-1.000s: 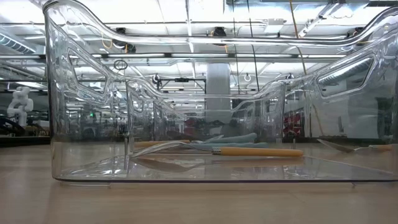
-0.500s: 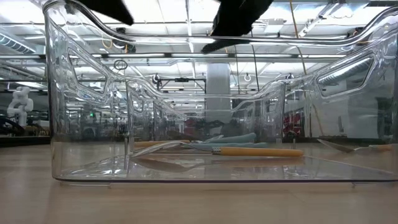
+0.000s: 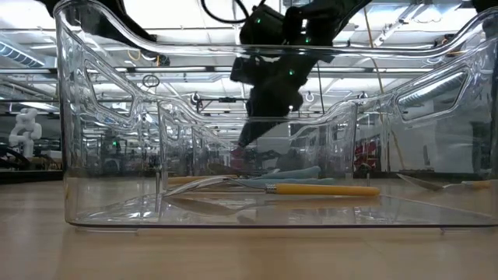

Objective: Sort silverware by color (type)
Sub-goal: Put the yellow spoon into the bottom transparent bin

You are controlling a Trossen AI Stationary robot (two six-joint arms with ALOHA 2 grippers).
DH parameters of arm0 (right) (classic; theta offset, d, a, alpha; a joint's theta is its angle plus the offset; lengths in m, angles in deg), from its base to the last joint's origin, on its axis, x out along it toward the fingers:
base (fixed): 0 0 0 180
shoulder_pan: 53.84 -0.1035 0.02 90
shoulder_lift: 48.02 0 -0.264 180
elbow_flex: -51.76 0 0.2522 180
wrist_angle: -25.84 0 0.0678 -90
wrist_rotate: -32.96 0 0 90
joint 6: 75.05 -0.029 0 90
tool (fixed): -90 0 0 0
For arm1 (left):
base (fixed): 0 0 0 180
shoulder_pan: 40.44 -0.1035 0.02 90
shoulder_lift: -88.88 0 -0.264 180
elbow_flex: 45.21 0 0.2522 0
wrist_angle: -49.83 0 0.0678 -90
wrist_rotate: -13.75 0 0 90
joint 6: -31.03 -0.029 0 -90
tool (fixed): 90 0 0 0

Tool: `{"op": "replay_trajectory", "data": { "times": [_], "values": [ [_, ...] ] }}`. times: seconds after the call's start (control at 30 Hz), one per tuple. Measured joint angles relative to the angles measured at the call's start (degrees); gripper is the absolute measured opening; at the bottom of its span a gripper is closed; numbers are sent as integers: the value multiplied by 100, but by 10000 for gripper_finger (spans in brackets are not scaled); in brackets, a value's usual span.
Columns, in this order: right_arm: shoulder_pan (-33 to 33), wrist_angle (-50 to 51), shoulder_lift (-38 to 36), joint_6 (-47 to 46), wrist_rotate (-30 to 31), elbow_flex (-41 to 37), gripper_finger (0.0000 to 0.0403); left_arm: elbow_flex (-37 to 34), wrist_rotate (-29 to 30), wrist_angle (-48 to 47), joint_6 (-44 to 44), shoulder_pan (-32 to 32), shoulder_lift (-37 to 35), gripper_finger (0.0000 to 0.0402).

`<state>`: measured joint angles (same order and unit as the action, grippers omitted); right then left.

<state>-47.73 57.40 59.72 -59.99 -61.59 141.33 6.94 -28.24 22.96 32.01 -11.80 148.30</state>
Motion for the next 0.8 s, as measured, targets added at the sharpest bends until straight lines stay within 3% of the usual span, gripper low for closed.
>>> {"op": "replay_trajectory", "data": {
  "times": [0.23,0.8],
  "values": [
    [-10,42,208,432,-8,2,116,-32,-385,4,-163,-312,93,35],
    [-293,653,239,689,-18,515,112,-32,-978,248,-723,-899,127,35]
  ]
}}
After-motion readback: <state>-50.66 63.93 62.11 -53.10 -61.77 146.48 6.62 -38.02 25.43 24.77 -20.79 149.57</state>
